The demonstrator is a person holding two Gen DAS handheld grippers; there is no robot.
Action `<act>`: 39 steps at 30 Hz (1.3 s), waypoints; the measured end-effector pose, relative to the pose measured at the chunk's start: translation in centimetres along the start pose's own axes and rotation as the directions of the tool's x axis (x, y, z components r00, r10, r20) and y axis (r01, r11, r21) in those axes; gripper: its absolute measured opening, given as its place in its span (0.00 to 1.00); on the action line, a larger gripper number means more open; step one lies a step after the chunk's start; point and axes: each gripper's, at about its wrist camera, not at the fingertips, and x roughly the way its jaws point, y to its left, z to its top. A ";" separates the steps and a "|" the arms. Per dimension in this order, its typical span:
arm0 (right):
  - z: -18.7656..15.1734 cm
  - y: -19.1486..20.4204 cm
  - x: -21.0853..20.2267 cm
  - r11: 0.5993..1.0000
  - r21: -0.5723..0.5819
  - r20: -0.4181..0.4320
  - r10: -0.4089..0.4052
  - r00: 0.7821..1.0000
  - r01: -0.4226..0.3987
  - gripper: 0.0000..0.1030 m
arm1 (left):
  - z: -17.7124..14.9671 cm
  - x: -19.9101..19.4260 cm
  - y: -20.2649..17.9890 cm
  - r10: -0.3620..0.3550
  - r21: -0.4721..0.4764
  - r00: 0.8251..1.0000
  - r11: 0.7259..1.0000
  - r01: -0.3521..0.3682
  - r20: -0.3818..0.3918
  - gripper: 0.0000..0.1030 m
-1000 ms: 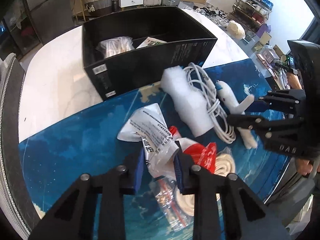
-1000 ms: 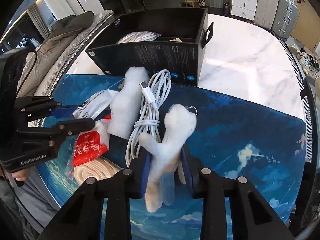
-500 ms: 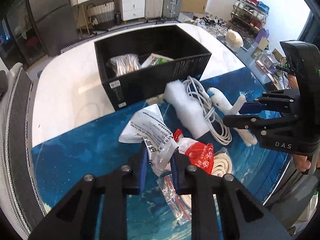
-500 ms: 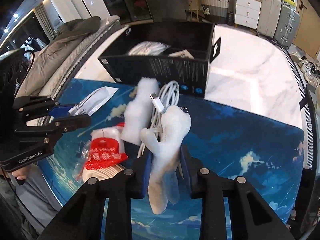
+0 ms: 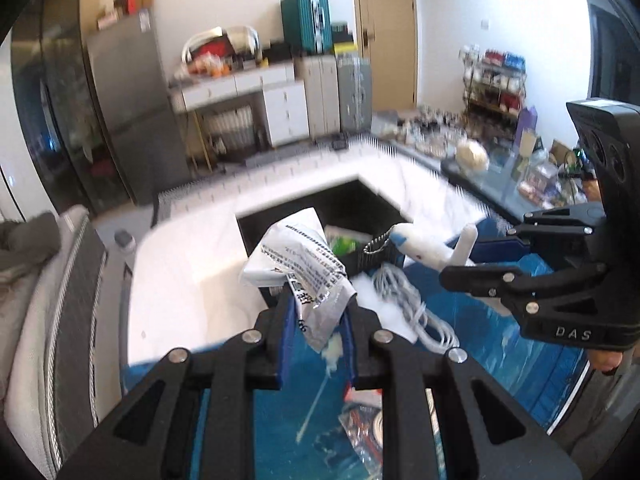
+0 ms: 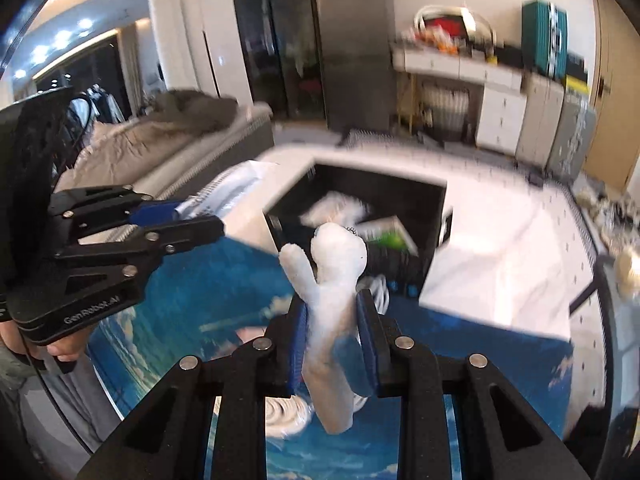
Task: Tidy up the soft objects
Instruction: 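Carry the plush toy and packet over the black box and release them inside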
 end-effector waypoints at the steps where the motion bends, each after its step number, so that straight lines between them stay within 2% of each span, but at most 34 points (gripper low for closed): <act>1: 0.4 0.3 -0.7 1.000 -0.006 0.036 0.007 0.999 -0.007 0.23 | 0.2 -0.6 -0.1 0.004 0.006 1.000 1.000 -0.004 0.029 0.18; 4: 0.8 0.8 -2.8 1.000 -0.030 0.149 0.014 0.989 -0.009 0.23 | 0.6 -2.4 -0.4 0.020 0.026 0.993 0.999 -0.023 0.114 0.18; 7: 0.9 1.7 -5.0 0.998 -0.058 0.258 0.007 0.966 0.008 0.23 | 0.8 -4.2 -0.4 0.037 0.039 0.979 0.998 -0.046 0.200 0.18; 10: 0.8 2.3 -6.6 0.997 -0.068 0.329 0.001 0.944 0.023 0.23 | 0.8 -5.9 -0.4 0.052 0.046 0.958 0.997 -0.067 0.282 0.18; 13: 0.8 2.8 -7.7 0.997 -0.072 0.375 -0.003 0.927 0.033 0.23 | 0.7 -7.0 -0.3 0.054 0.052 0.944 0.996 -0.075 0.324 0.18; 17: 0.7 3.2 -8.3 0.996 -0.078 0.387 0.000 0.922 0.033 0.23 | 0.7 -7.6 0.0 0.052 0.053 0.938 0.996 -0.075 0.342 0.18; 28: 1.2 2.7 -8.8 0.998 -0.055 0.389 0.005 0.921 0.018 0.23 | 1.9 -7.4 0.5 0.037 0.020 0.945 0.999 -0.047 0.326 0.18; 34: 3.6 2.0 -8.2 0.999 -0.032 0.401 0.002 0.916 0.012 0.23 | 3.6 -6.8 0.9 0.041 -0.005 0.936 0.999 -0.042 0.348 0.18; 39: 5.9 2.0 -7.1 0.998 -0.016 0.414 -0.049 0.909 0.061 0.23 | 5.4 -4.8 2.0 0.065 -0.041 0.934 0.998 -0.054 0.351 0.18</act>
